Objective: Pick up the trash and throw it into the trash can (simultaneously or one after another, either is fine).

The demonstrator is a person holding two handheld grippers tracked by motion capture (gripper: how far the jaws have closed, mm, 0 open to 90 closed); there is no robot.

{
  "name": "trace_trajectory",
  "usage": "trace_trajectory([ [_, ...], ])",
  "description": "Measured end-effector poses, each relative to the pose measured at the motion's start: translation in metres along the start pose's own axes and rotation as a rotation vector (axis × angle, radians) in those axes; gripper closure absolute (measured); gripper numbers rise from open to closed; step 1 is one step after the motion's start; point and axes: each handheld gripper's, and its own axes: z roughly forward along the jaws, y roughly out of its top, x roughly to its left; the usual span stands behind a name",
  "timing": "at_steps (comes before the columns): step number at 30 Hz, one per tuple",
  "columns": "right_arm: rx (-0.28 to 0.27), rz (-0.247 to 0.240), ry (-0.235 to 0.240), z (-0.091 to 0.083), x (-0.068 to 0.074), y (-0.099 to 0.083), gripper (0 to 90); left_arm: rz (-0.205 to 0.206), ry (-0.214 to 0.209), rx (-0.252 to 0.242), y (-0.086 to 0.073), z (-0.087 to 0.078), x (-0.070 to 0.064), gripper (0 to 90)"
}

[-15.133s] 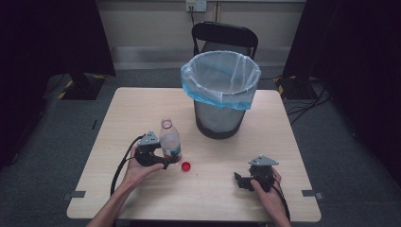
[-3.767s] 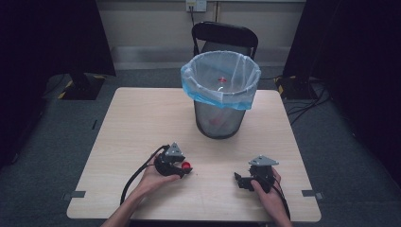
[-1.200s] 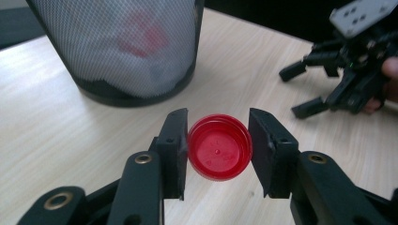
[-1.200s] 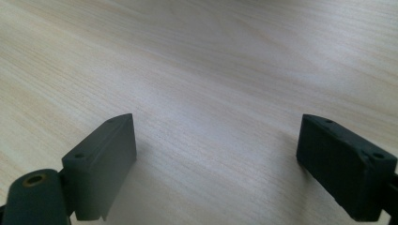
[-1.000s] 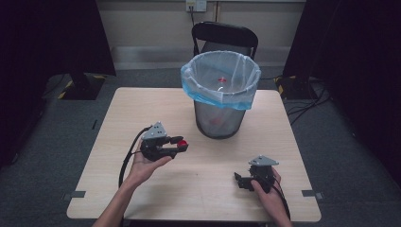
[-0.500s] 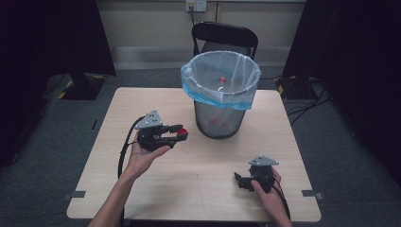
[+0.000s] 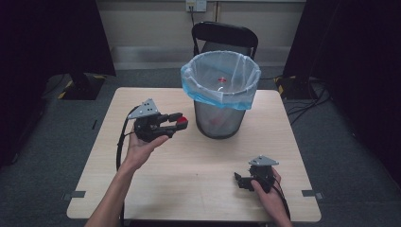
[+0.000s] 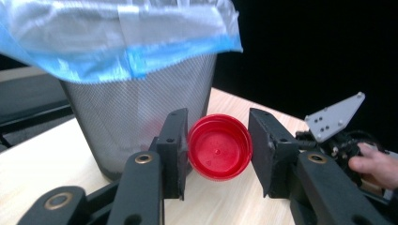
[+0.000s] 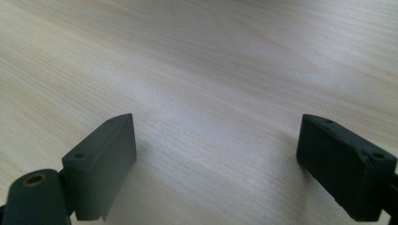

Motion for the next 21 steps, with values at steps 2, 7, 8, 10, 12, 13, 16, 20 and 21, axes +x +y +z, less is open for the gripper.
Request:
trace_trajectory([
  [2, 0.000, 0.000, 0.000, 0.000, 0.000, 0.000, 11.6, 0.011, 0.001, 0.000, 0.005, 0.000, -0.001, 59.7],
  [7, 0.000, 0.000, 0.000, 0.000, 0.000, 0.000, 11.6, 0.032, -0.004, -0.034, 0.016, -0.002, -0.006, 59.6],
  [8, 0.000, 0.000, 0.000, 0.000, 0.000, 0.000, 11.6, 0.040, 0.000, -0.034, 0.018, -0.003, -0.007, 59.7],
  [10, 0.000, 0.000, 0.000, 0.000, 0.000, 0.000, 11.6, 0.036, -0.003, -0.045, 0.022, -0.003, -0.007, 59.7],
  [12, 0.000, 0.000, 0.000, 0.000, 0.000, 0.000, 11.6, 0.031, -0.005, -0.055, 0.025, -0.003, -0.007, 59.7],
  [13, 0.000, 0.000, 0.000, 0.000, 0.000, 0.000, 11.6, 0.036, -0.003, -0.057, 0.027, -0.004, -0.006, 59.7],
  [16, 0.000, 0.000, 0.000, 0.000, 0.000, 0.000, 11.6, 0.035, -0.002, -0.074, 0.033, -0.005, -0.005, 59.6],
  [20, 0.000, 0.000, 0.000, 0.000, 0.000, 0.000, 11.6, 0.022, 0.001, -0.096, 0.043, -0.006, -0.001, 59.6],
  [21, 0.000, 0.000, 0.000, 0.000, 0.000, 0.000, 11.6, 0.023, -0.002, -0.101, 0.045, -0.006, 0.000, 59.6],
])
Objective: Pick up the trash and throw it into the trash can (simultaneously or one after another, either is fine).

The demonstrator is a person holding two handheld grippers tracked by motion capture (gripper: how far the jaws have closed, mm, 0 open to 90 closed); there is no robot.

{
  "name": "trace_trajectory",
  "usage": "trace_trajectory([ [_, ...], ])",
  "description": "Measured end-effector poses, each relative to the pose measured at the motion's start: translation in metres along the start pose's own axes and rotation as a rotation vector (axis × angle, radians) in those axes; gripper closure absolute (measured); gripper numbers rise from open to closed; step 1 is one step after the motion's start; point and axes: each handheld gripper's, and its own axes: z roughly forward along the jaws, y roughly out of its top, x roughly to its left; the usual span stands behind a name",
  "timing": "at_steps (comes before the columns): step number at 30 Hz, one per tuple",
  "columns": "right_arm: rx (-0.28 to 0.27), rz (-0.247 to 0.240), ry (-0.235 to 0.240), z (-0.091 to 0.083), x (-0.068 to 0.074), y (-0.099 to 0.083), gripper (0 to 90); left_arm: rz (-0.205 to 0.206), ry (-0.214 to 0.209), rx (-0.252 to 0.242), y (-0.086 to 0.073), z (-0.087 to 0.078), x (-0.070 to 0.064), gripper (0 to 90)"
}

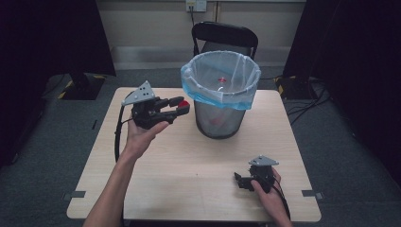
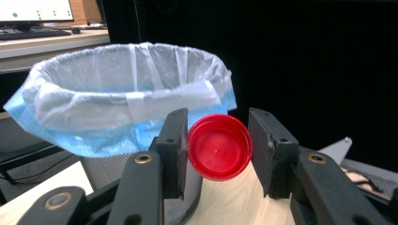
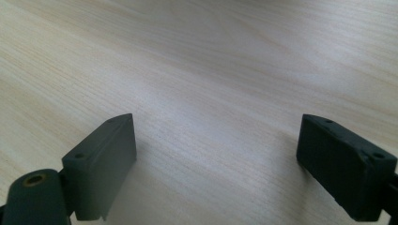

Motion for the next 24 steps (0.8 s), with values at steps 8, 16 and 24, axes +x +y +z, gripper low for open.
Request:
trace_trajectory([
  [8, 0.000, 0.000, 0.000, 0.000, 0.000, 0.000, 11.6, 0.007, 0.000, -0.030, 0.016, 0.001, 0.002, 59.6],
  [16, 0.000, 0.000, 0.000, 0.000, 0.000, 0.000, 11.6, -0.012, -0.003, -0.051, 0.030, 0.006, 0.008, 59.6],
  [24, 0.000, 0.001, -0.001, 0.000, 0.000, 0.000, 11.6, 0.027, 0.002, -0.051, 0.048, 0.016, 0.004, 59.6],
])
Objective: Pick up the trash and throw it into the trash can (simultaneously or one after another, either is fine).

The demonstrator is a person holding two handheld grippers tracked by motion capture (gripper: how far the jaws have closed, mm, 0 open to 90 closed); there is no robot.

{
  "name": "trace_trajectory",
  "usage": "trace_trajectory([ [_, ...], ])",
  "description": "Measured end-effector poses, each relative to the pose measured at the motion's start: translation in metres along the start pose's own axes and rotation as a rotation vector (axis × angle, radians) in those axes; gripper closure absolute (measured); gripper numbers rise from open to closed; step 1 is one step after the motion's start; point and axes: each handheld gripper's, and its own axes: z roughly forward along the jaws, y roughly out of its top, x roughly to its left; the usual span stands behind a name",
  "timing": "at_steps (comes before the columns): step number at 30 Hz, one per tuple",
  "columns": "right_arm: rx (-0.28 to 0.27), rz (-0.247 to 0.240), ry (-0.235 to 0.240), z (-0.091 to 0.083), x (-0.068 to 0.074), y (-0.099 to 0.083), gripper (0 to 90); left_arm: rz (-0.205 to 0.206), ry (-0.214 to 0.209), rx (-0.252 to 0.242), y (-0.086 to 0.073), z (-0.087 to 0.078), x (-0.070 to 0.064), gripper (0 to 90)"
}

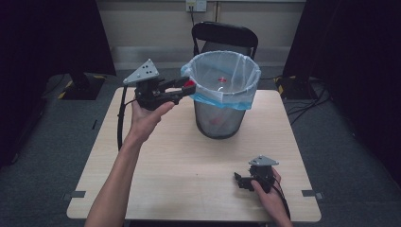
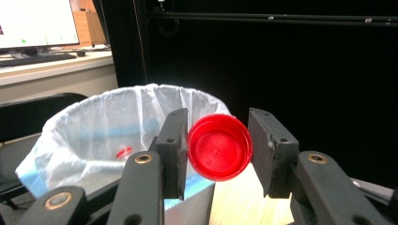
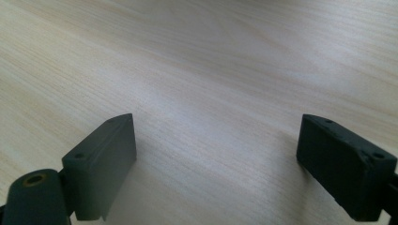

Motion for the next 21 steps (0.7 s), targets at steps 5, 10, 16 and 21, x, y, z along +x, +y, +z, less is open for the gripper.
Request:
trace_trajectory([
  [5, -0.001, -0.001, -0.001, 0.000, 0.000, 0.000, 11.6, 0.015, 0.002, -0.005, 0.011, 0.009, 0.002, 59.6],
  [10, -0.001, -0.001, 0.000, 0.000, 0.000, 0.000, 11.6, 0.010, 0.016, -0.010, 0.019, 0.020, 0.006, 59.7],
  [16, -0.001, -0.001, 0.000, 0.000, 0.000, 0.000, 11.5, 0.023, 0.022, -0.007, 0.027, 0.033, 0.006, 59.7],
  [21, 0.000, -0.002, 0.001, 0.000, 0.000, 0.000, 11.6, 0.022, 0.019, -0.010, 0.030, 0.043, 0.008, 59.7],
])
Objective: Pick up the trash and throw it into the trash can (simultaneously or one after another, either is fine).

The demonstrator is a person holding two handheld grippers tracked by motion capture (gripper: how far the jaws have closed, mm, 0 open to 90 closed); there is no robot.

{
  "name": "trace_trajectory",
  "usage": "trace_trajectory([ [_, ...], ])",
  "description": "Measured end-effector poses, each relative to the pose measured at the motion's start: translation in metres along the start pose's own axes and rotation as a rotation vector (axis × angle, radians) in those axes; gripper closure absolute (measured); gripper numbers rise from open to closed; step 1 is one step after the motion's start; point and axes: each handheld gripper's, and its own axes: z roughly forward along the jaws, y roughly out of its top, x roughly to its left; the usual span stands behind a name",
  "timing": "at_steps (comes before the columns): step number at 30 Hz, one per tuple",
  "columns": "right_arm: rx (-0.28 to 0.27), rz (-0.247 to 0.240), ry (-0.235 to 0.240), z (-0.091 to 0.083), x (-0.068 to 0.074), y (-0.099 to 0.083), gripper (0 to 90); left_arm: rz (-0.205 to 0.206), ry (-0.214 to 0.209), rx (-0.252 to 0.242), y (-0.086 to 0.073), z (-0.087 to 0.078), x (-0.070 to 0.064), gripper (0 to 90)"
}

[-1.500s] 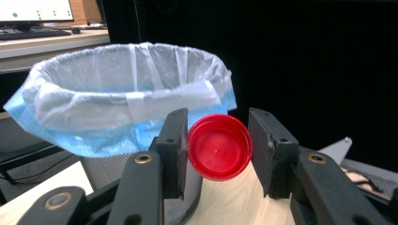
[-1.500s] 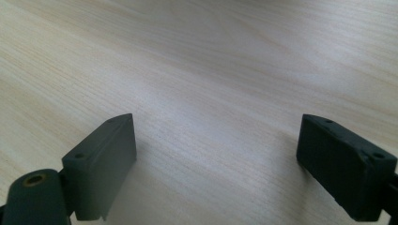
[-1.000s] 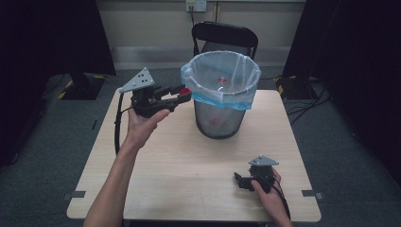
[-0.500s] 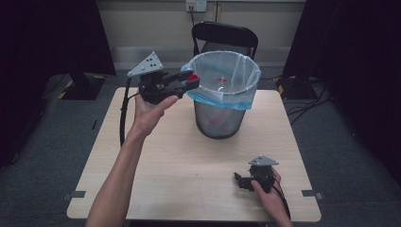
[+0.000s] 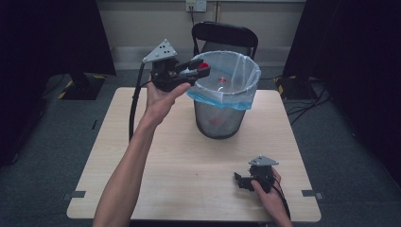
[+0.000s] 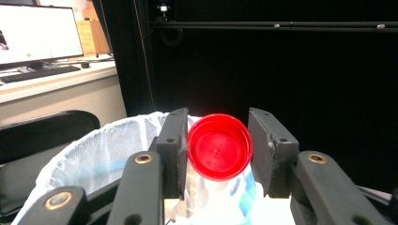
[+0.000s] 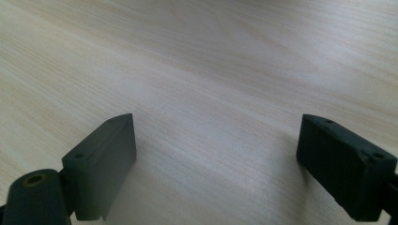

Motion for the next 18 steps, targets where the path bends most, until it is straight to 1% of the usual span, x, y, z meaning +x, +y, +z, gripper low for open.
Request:
trace_trajectory([
  [2, 0.000, 0.000, 0.000, 0.000, 0.000, 0.000, 11.6, -0.001, 0.002, 0.009, 0.000, 0.005, 0.001, 59.7],
  [4, 0.000, -0.001, 0.000, 0.000, 0.000, 0.000, 11.6, -0.011, -0.003, 0.005, 0.000, 0.009, 0.003, 59.7],
  [9, 0.000, 0.000, 0.000, 0.000, 0.000, 0.000, 11.6, -0.023, -0.021, 0.015, 0.000, 0.019, 0.007, 59.7],
  [14, 0.001, 0.001, 0.001, 0.000, 0.000, 0.000, 11.5, -0.029, -0.016, 0.025, 0.003, 0.029, 0.012, 59.8],
  [15, 0.001, 0.001, 0.001, 0.000, 0.000, 0.000, 11.6, -0.025, -0.016, 0.025, 0.003, 0.030, 0.012, 59.8],
  [16, 0.001, 0.001, 0.001, 0.000, 0.000, 0.000, 11.6, -0.030, -0.018, 0.018, 0.003, 0.032, 0.012, 59.7],
  [17, 0.001, 0.001, 0.001, 0.000, 0.000, 0.000, 11.6, -0.028, -0.028, 0.014, 0.002, 0.033, 0.013, 59.7],
  [18, 0.000, 0.001, 0.001, 0.000, 0.000, 0.000, 11.5, -0.034, -0.036, 0.003, 0.000, 0.035, 0.012, 59.6],
])
